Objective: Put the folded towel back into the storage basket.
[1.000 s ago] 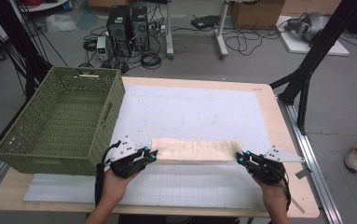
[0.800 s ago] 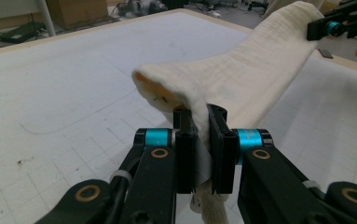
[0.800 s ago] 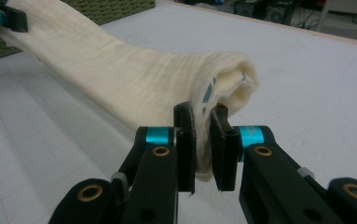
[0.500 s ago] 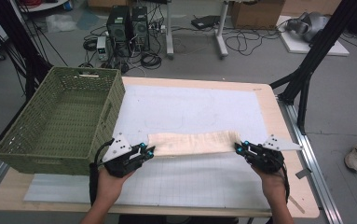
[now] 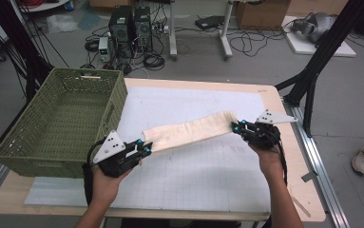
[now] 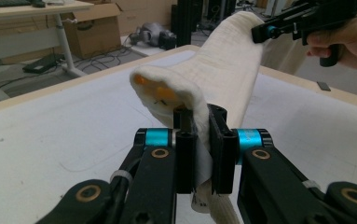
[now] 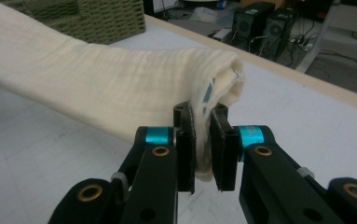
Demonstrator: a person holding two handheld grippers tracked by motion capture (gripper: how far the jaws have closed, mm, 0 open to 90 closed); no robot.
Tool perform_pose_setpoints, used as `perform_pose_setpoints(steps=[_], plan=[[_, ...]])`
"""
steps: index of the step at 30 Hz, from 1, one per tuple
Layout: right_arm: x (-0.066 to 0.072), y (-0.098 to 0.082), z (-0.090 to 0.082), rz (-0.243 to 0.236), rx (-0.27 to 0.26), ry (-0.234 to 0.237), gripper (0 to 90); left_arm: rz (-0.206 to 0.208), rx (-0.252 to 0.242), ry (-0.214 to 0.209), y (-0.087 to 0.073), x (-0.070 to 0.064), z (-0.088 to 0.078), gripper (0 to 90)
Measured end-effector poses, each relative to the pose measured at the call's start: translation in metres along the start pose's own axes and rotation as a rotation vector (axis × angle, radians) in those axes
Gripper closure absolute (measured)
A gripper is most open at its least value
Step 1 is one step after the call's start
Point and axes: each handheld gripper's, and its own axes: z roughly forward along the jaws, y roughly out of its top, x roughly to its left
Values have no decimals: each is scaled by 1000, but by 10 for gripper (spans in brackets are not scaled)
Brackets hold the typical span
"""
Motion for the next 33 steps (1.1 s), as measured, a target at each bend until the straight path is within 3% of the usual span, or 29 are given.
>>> perform_pose_setpoints(steps=[10, 18, 25, 33], plan=[[-1, 36, 27, -33, 7, -4, 818, 10, -39, 43, 17, 3, -17, 826], [1, 69, 59, -62, 10, 7, 818, 18, -52, 94, 24, 11, -32, 826], [11, 101, 87, -89, 1, 25, 819, 4, -77, 140, 25, 21, -49, 827], [23, 120, 114, -119, -4, 45, 818, -9, -106, 177, 27, 28, -66, 827]])
